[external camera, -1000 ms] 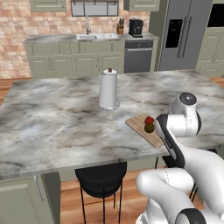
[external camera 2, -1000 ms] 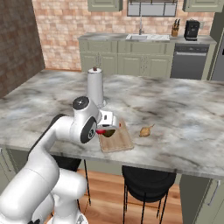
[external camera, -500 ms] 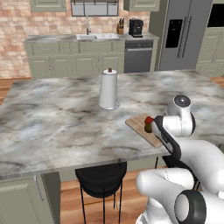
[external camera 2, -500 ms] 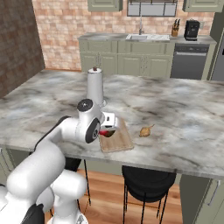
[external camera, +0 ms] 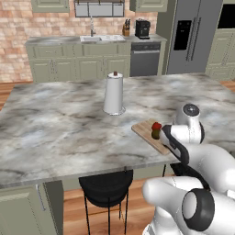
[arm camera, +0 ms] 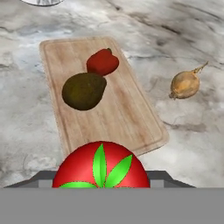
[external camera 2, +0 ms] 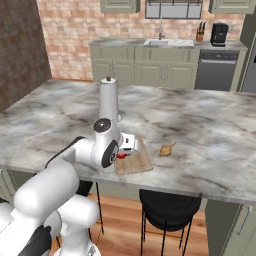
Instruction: Place the avocado, onion, tomato, and bell pepper on the cutting board.
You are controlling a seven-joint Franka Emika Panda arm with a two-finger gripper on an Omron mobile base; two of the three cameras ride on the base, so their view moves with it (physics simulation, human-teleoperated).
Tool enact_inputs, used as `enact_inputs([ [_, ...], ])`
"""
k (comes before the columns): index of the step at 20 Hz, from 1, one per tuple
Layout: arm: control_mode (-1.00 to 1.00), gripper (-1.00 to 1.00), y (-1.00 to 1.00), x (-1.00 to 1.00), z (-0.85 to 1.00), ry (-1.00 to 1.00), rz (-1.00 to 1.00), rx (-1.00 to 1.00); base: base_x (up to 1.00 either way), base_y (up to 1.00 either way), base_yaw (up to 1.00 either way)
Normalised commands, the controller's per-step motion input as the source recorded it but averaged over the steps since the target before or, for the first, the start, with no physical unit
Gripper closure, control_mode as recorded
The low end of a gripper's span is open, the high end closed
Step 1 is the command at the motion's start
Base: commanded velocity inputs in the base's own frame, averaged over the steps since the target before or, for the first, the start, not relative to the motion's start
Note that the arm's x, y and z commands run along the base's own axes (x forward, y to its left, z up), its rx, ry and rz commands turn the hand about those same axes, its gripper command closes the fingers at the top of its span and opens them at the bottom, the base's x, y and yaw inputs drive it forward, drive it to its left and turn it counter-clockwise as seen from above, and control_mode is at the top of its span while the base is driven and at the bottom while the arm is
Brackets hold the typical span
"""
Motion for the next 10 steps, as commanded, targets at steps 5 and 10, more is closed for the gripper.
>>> enact_inputs([
  [5, -1.0, 1.0, -0.02, 0.0, -0.32, 0.0, 0.0, 0.0, 0.0, 0.0, 0.0],
  [10, -1.0, 1.0, -0.06, 0.06, -0.25, 0.0, 0.0, 0.0, 0.0, 0.0, 0.0],
])
